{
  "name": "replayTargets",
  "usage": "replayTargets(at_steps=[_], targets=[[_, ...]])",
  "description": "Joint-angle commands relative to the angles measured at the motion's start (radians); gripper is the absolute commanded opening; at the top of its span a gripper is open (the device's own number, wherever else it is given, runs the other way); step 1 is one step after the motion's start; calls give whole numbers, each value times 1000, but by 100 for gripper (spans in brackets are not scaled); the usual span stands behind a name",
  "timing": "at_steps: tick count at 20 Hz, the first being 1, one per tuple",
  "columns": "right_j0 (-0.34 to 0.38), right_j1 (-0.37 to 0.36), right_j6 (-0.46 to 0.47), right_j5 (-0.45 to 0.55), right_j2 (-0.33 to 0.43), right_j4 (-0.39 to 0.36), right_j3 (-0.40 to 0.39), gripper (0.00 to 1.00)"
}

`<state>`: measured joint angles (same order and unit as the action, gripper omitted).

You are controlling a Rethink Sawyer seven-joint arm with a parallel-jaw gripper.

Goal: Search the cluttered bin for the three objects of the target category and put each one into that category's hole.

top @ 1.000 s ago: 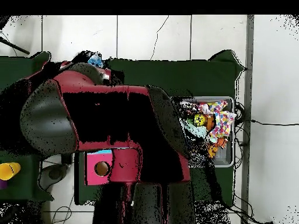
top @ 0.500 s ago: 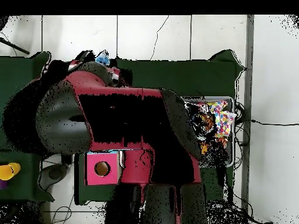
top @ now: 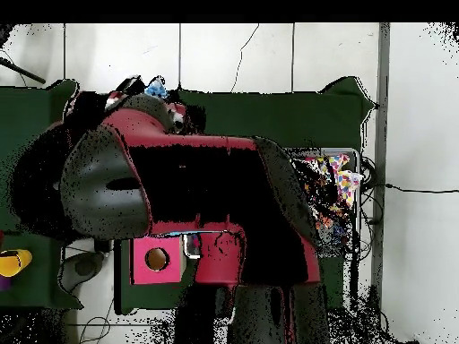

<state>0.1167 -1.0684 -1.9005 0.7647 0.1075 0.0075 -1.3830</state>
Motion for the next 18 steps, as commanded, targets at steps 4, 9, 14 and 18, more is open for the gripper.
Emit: replayTargets(at_steps=[4,9,14,18], targets=[[183,-33,305,-59,198,14,-264,0],[249,-34,324,-84,269,-20,-288,0],[247,-32,268,-43,289,-75,-258,0],[227,-40,225,-41,305,-96,-263,0]])
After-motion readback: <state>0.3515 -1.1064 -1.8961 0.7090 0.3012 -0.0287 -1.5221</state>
